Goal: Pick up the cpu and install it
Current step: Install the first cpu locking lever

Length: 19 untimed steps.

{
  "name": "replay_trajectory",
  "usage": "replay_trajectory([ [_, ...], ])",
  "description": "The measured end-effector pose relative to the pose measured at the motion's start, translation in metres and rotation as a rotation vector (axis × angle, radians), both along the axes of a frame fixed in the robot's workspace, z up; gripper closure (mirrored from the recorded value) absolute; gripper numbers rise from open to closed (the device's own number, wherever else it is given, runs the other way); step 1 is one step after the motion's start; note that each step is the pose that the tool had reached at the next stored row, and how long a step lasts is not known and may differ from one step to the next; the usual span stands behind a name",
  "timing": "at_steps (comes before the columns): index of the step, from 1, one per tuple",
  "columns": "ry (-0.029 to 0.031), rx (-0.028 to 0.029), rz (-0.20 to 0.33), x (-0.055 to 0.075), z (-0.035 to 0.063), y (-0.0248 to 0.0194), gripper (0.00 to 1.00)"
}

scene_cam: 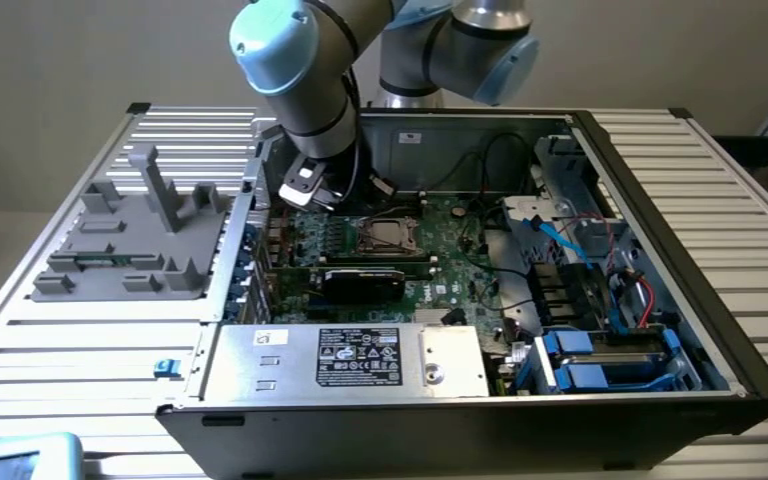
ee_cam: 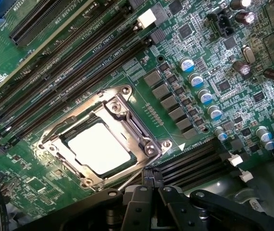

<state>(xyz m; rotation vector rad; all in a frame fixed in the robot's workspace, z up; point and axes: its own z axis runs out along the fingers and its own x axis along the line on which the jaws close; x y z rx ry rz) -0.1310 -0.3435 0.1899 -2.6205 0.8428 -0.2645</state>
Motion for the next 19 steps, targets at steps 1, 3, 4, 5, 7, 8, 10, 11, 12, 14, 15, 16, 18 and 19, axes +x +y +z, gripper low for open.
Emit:
replay_trajectory([
  [1,0.0000,0.0001,0.000,0.0006,-0.0001,0.0000,0.89],
  [3,0.0002,-0.0001,0.000,0.0012,-0.0001,0.0000,0.89],
  [4,0.0000,0.0000,0.000,0.0016,-0.0002,0.0000,0.89],
  [5,0.0000,-0.0001,-0.001,0.0019,-0.0002,0.0000,0.89],
  [7,0.0001,-0.0001,-0.001,0.0023,-0.0002,0.0000,0.89],
  [8,0.0000,0.0000,-0.001,0.0027,-0.0002,0.0000,0.89],
  [10,0.0001,-0.0001,-0.001,0.0040,-0.0002,0.0000,0.89],
  [11,0.0000,0.0000,-0.001,0.0049,-0.0002,0.0000,0.89],
  [12,-0.0001,0.0002,-0.002,0.0058,-0.0003,-0.0003,0.89],
  [14,0.0000,0.0000,-0.002,0.0076,-0.0003,-0.0009,0.89],
  [15,0.0000,0.0000,-0.002,0.0082,-0.0002,-0.0010,0.89],
  [16,0.0000,0.0000,-0.003,0.0089,-0.0002,-0.0011,0.89],
  [18,0.0001,-0.0001,-0.003,0.0099,-0.0002,-0.0011,0.89],
  [19,0.0000,-0.0001,-0.003,0.0102,-0.0002,-0.0012,0.89],
])
